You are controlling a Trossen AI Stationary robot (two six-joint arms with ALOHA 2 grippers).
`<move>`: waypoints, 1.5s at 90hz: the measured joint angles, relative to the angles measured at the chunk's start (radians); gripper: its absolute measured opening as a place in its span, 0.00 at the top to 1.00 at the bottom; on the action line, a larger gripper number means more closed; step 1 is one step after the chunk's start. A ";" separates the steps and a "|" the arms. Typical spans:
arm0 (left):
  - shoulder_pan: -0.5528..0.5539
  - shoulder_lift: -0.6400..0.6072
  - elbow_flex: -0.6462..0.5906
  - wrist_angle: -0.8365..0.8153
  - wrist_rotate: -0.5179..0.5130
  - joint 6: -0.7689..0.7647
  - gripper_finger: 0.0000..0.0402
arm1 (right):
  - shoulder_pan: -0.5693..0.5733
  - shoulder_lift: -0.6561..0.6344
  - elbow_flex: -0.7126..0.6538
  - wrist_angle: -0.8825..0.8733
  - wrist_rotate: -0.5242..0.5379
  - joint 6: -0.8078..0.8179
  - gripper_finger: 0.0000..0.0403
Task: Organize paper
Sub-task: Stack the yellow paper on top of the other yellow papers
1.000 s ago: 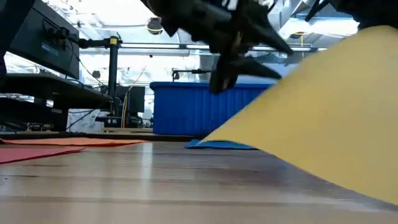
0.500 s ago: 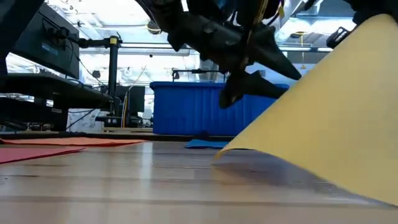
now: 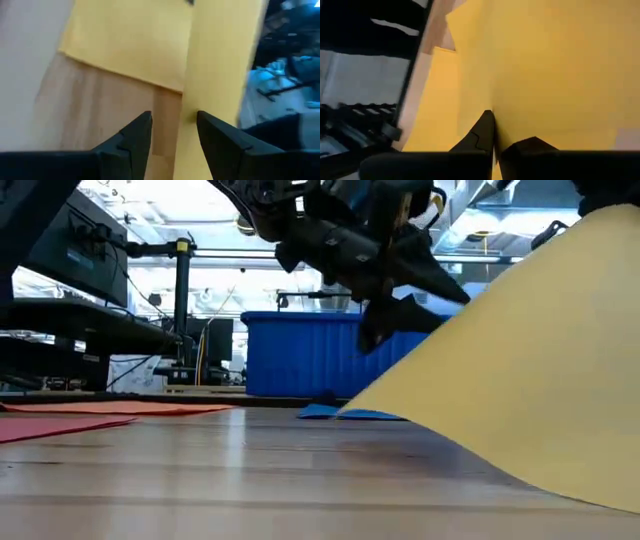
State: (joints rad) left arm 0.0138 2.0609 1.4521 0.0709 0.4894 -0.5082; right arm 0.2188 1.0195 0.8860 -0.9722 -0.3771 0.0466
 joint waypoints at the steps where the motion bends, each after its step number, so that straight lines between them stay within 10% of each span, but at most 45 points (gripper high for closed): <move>1: 0.001 0.000 0.000 0.002 0.006 0.001 0.64 | 0.000 0.000 0.000 -0.001 0.008 -0.001 1.00; 21: 0.015 0.000 0.000 0.062 0.142 -0.041 0.64 | 0.000 0.000 0.000 -0.038 0.177 -0.011 1.00; 58: -0.035 0.000 0.000 0.052 0.089 -0.106 0.66 | -0.026 0.000 0.034 -0.041 0.225 0.092 1.00; 98: -0.054 0.003 0.000 0.040 -0.058 -0.083 1.00 | -0.062 0.000 0.110 0.045 0.221 0.566 0.99; 135: -0.072 0.003 0.000 0.125 -0.068 -0.258 1.00 | -0.190 -0.127 0.285 -0.048 0.214 0.798 0.54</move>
State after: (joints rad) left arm -0.0578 2.0644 1.4521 0.1956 0.4218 -0.7662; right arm 0.0292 0.8928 1.1706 -1.0203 -0.1627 0.8444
